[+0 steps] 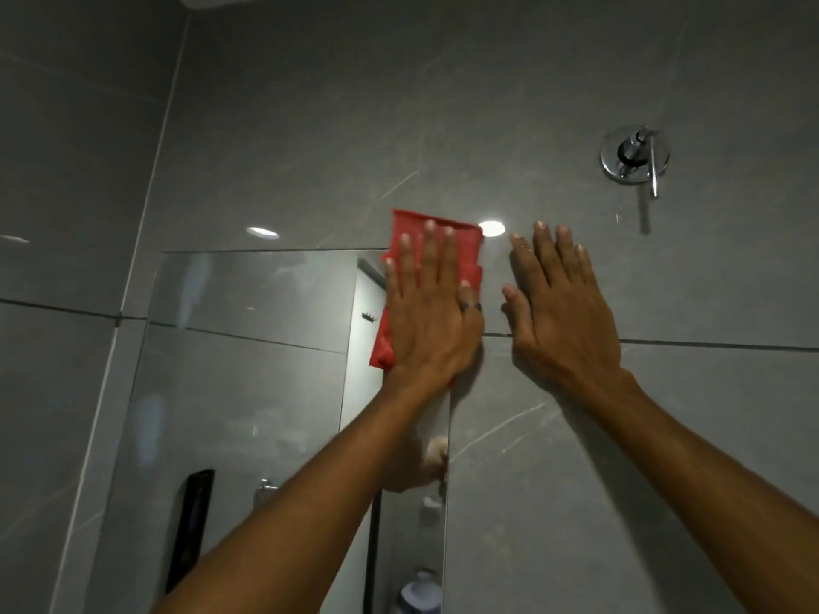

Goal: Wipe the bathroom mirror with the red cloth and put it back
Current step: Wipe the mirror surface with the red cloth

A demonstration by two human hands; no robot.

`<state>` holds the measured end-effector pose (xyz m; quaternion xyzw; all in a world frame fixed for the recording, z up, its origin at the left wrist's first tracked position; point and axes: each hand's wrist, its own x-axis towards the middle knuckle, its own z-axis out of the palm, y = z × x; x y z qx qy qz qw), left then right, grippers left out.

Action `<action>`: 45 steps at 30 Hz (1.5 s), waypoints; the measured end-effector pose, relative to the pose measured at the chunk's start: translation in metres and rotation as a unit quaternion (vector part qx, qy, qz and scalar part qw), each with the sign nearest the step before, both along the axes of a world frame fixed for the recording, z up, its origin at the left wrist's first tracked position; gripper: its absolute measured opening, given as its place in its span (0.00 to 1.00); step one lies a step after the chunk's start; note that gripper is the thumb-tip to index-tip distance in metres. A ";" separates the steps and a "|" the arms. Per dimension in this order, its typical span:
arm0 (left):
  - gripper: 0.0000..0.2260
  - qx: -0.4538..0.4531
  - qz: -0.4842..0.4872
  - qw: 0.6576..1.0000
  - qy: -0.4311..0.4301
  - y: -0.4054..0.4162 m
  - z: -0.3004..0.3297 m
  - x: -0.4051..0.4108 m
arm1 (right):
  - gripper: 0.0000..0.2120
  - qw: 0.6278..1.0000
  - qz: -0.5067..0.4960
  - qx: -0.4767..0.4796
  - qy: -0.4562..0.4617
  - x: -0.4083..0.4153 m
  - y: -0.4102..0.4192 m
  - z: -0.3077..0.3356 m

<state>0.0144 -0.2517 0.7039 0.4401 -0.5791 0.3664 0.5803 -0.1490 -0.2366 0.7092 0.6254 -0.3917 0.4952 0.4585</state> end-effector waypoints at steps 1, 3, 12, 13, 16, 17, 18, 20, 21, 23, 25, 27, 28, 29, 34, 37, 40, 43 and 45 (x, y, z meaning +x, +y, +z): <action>0.31 -0.008 -0.008 0.998 -0.061 0.000 -0.014 0.006 | 0.30 1.000 0.005 -0.002 -0.001 -0.001 0.000 -0.001; 0.30 -0.016 -0.023 0.990 -0.140 -0.001 -0.042 0.030 | 0.30 1.000 0.014 -0.002 0.002 -0.002 0.002 -0.003; 0.29 0.035 -0.007 0.999 0.012 0.005 0.015 0.037 | 0.30 0.998 -0.014 -0.028 0.045 0.001 0.004 -0.004; 0.29 0.036 -0.008 0.999 0.008 0.007 0.020 0.029 | 0.30 0.998 -0.017 -0.030 0.044 0.001 0.003 -0.005; 0.29 0.040 0.006 0.999 -0.023 0.008 0.002 0.020 | 0.29 0.999 -0.018 -0.014 0.026 0.004 0.003 -0.010; 0.30 0.038 0.005 0.998 -0.042 0.009 -0.016 0.021 | 0.29 1.000 -0.020 -0.002 0.018 0.006 0.003 -0.014; 0.30 0.035 -0.001 0.998 -0.058 0.010 -0.035 0.023 | 0.29 1.000 -0.027 0.009 0.012 0.007 0.003 -0.018; 0.31 0.040 -0.017 0.997 -0.069 0.010 -0.066 0.029 | 0.30 0.998 -0.050 0.029 0.008 0.012 0.002 -0.027; 0.31 0.043 -0.020 0.997 -0.068 0.009 -0.072 0.032 | 0.30 0.998 -0.057 0.037 0.007 0.014 0.002 -0.030; 0.31 0.045 -0.016 0.997 -0.063 0.008 -0.065 0.034 | 0.31 0.997 -0.060 0.041 0.002 0.017 0.004 -0.032; 0.31 0.047 -0.009 0.997 -0.058 0.009 -0.042 0.033 | 0.31 0.998 -0.058 0.040 -0.001 0.020 0.004 -0.031; 0.31 0.048 -0.006 0.997 -0.052 0.012 -0.015 0.032 | 0.32 0.998 -0.058 0.036 -0.009 0.023 0.004 -0.030; 0.31 0.050 -0.003 0.998 -0.048 0.013 -0.005 0.032 | 0.32 0.997 -0.060 0.034 -0.015 0.025 0.002 -0.031; 0.30 0.051 0.004 0.998 -0.045 0.014 0.004 0.032 | 0.31 0.997 -0.063 0.032 -0.020 0.027 0.001 -0.032; 0.30 0.033 0.023 0.998 -0.047 0.012 -0.009 0.029 | 0.31 0.997 -0.068 0.026 -0.037 0.038 -0.004 -0.051; 0.30 0.020 0.009 0.999 -0.042 0.009 -0.052 0.024 | 0.30 0.997 -0.056 0.031 -0.032 0.040 -0.002 -0.073; 0.30 0.013 -0.007 0.999 -0.042 0.007 -0.111 0.020 | 0.29 0.999 -0.016 0.029 -0.038 0.040 0.004 -0.101; 0.29 0.027 0.001 0.999 -0.045 0.005 -0.168 0.018 | 0.27 0.998 0.029 0.031 -0.051 0.038 0.010 -0.135; 0.29 0.031 0.006 0.998 -0.046 0.005 -0.200 0.016 | 0.27 0.997 0.044 0.047 -0.050 0.037 0.015 -0.162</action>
